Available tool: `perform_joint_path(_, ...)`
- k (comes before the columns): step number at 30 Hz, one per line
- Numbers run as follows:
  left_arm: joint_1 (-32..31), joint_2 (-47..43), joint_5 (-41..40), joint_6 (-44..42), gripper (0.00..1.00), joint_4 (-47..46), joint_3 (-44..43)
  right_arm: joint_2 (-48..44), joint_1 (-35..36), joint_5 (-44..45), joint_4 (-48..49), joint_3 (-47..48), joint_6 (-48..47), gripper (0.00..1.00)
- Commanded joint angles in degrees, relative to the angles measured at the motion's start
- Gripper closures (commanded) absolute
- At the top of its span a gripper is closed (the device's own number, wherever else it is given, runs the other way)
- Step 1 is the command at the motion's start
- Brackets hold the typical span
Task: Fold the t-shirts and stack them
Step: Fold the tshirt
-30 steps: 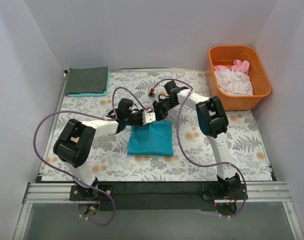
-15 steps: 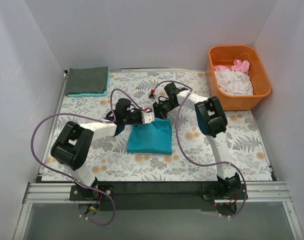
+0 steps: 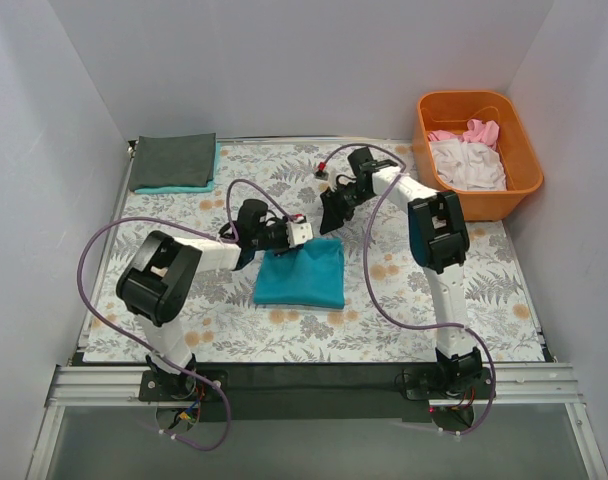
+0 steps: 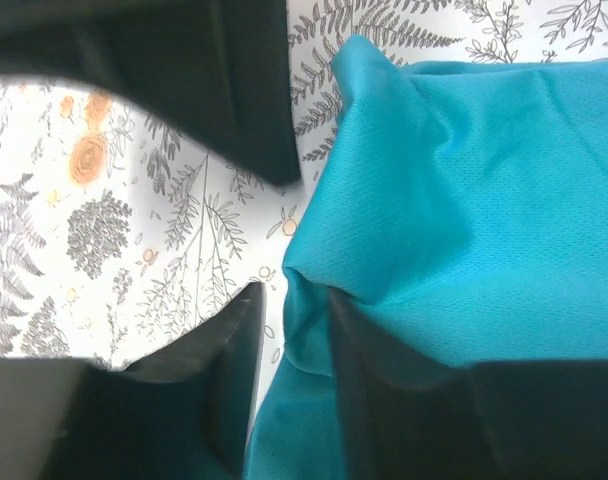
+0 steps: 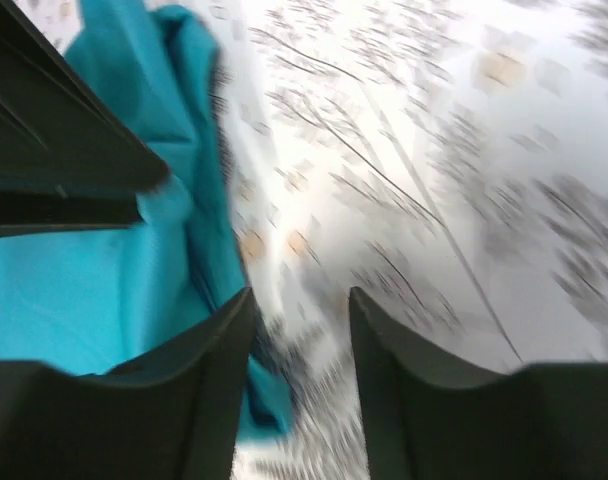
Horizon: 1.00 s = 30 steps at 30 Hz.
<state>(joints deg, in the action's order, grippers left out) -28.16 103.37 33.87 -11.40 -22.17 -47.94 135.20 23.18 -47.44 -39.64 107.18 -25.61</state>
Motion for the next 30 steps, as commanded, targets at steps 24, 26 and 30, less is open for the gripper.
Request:
perform_joint_path(24,16.2,3.2,14.7,27.8,0.43,41.4,-21.7,-7.7,-5.0,-8.5,-5.8,-7.9,-4.2,0.41)
perform_joint_path(26,16.6,4.3,14.6,27.8,0.43,41.4,-22.0,-7.8,-4.8,-9.0,-5.8,-8.6,-4.6,0.44)
perform_joint_path(30,17.1,6.0,15.4,28.1,0.44,41.4,-22.7,-8.5,-4.1,-9.3,-6.2,-10.1,-5.1,0.49)
